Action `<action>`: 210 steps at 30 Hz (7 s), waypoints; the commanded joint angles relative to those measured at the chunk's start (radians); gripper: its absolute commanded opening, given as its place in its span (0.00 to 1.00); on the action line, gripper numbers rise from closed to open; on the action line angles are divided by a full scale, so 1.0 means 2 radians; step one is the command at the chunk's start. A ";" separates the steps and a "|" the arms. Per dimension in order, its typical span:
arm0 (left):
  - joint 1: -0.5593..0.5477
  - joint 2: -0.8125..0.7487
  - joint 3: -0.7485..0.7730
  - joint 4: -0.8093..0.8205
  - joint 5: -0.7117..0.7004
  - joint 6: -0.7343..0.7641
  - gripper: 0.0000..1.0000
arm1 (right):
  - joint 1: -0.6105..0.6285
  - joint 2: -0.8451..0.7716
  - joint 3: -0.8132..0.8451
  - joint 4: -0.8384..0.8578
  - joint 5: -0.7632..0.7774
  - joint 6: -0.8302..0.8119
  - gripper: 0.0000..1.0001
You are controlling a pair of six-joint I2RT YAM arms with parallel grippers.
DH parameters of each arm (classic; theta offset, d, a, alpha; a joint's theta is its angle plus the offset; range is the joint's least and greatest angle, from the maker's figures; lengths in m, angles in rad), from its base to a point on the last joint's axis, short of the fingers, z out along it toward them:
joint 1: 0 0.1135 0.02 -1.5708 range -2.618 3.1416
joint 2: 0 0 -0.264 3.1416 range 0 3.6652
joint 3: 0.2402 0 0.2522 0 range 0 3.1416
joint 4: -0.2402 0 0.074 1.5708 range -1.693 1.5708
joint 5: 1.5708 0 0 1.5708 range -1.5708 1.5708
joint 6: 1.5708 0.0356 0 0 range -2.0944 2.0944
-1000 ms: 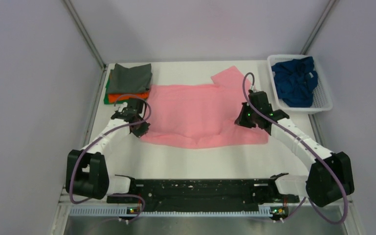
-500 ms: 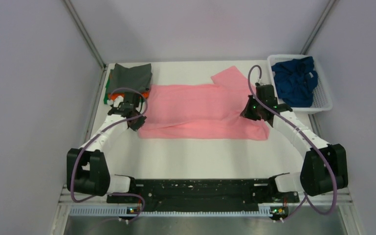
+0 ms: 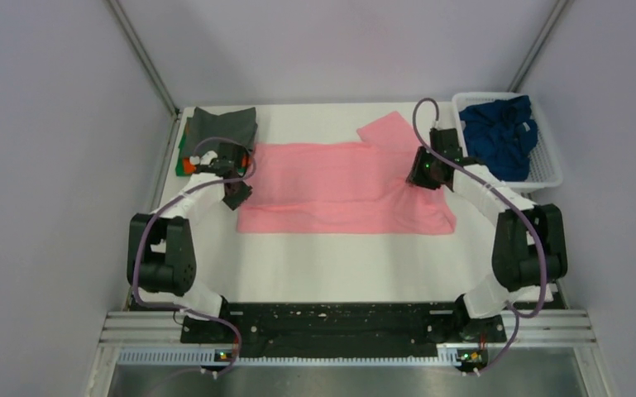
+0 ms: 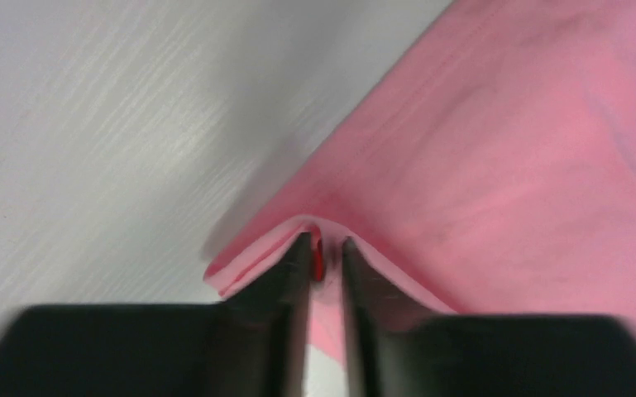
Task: Fold and stack the t-shirts
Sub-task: Fold the flattened tshirt in 1/3 of the way, then grab the side of the flattened tshirt furthest away from the robot with both arms, then fold the other side of the tshirt into a rectangle
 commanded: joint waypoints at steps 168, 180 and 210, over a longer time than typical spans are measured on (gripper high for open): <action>-0.002 0.131 0.127 -0.061 -0.019 0.078 0.00 | 0.072 0.379 0.322 -0.050 0.233 0.007 0.29; -0.002 0.109 0.123 -0.061 -0.015 0.082 0.00 | 0.075 0.289 0.250 0.039 0.256 0.007 0.00; -0.049 -0.132 -0.082 -0.045 -0.028 0.047 0.00 | 0.124 -0.208 -0.106 -0.033 0.256 0.005 0.00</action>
